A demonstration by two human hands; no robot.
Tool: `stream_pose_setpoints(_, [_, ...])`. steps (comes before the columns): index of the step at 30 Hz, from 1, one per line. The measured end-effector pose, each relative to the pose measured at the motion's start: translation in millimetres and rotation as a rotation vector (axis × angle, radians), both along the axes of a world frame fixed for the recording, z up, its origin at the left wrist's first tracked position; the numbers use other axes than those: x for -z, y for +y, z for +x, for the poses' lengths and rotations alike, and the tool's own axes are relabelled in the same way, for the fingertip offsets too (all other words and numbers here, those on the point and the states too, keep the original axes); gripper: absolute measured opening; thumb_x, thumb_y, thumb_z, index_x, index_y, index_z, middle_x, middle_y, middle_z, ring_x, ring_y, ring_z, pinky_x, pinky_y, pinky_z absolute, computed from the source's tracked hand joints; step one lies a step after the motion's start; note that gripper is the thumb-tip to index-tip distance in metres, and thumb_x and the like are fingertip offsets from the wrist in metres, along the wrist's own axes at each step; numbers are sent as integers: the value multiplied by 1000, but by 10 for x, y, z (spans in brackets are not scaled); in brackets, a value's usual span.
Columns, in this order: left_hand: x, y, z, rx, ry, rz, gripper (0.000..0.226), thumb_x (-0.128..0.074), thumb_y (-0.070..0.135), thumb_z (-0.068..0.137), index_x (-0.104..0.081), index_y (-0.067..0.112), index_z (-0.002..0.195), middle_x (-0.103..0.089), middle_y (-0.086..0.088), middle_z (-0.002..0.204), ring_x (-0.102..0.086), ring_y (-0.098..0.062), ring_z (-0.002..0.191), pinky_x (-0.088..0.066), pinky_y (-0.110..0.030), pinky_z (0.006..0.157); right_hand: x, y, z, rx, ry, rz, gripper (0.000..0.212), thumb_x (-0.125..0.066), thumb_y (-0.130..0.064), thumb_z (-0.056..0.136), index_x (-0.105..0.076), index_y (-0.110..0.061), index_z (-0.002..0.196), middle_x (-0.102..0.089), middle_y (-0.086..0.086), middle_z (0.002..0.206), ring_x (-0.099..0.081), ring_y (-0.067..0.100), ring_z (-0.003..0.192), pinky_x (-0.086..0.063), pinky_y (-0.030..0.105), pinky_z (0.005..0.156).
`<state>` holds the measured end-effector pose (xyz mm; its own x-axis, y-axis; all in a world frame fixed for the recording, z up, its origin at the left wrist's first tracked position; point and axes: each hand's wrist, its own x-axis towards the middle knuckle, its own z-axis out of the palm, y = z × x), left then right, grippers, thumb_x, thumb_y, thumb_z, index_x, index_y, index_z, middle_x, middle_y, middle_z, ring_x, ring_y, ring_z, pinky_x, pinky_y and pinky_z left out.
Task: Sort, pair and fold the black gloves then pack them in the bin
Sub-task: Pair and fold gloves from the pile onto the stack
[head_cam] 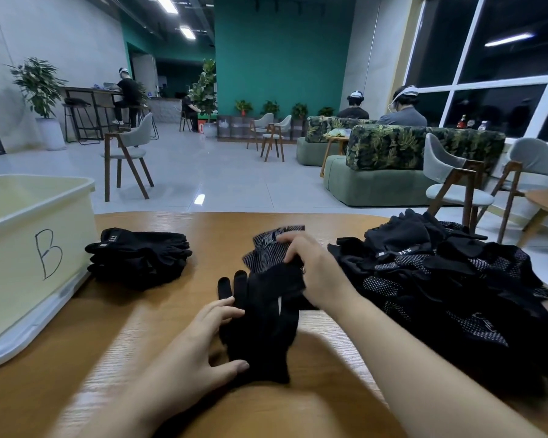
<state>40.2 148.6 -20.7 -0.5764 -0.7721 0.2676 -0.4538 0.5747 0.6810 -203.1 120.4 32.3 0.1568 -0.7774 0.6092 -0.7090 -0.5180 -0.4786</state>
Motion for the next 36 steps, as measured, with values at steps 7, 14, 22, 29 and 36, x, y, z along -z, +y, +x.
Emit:
stream_pose_setpoints(7, [-7, 1, 20, 1, -51, -30, 47, -72, 47, 74, -48, 47, 114, -23, 40, 137, -28, 19, 126, -29, -15, 107, 21, -42, -375, 169, 276, 498, 46, -34, 19, 75, -56, -18, 93, -46, -1, 141, -40, 18, 132, -29, 16, 96])
stream_pose_setpoints(14, [-22, 31, -17, -11, -150, -93, 38, -45, 74, 63, -53, 58, 97, -31, 42, 130, -35, 16, 120, -30, -16, 103, -8, 480, -350, 355, 258, 304, 43, -42, 9, 79, -67, -17, 101, -61, -5, 121, -49, 16, 118, -38, 25, 98])
stream_pose_setpoints(22, [-32, 108, -120, -48, -261, -215, 54, -24, 89, 65, -49, 55, 98, -35, 38, 124, -30, 12, 120, -21, -21, 110, 37, 949, -560, 708, 166, -231, 29, -67, 12, 67, -71, -14, 81, -68, 2, 100, -59, 28, 101, -48, 45, 82])
stream_pose_setpoints(29, [-76, 145, -153, -9, -278, -197, 60, -23, 96, 55, -44, 60, 99, -31, 42, 121, -29, 21, 116, -28, -8, 96, -60, 1093, -927, 1031, 74, -77, 42, -58, -18, 89, -52, -14, 130, -44, 7, 142, -30, 26, 135, -23, 48, 108])
stream_pose_setpoints(36, [-81, 125, -157, 4, -243, -170, 70, -22, 98, 50, -51, 58, 99, -32, 42, 119, -27, 24, 115, -30, -7, 92, -196, 1063, -1160, 1098, -149, 175, 53, -34, -42, 99, -32, -17, 145, -32, 7, 151, -21, 27, 139, -18, 47, 110])
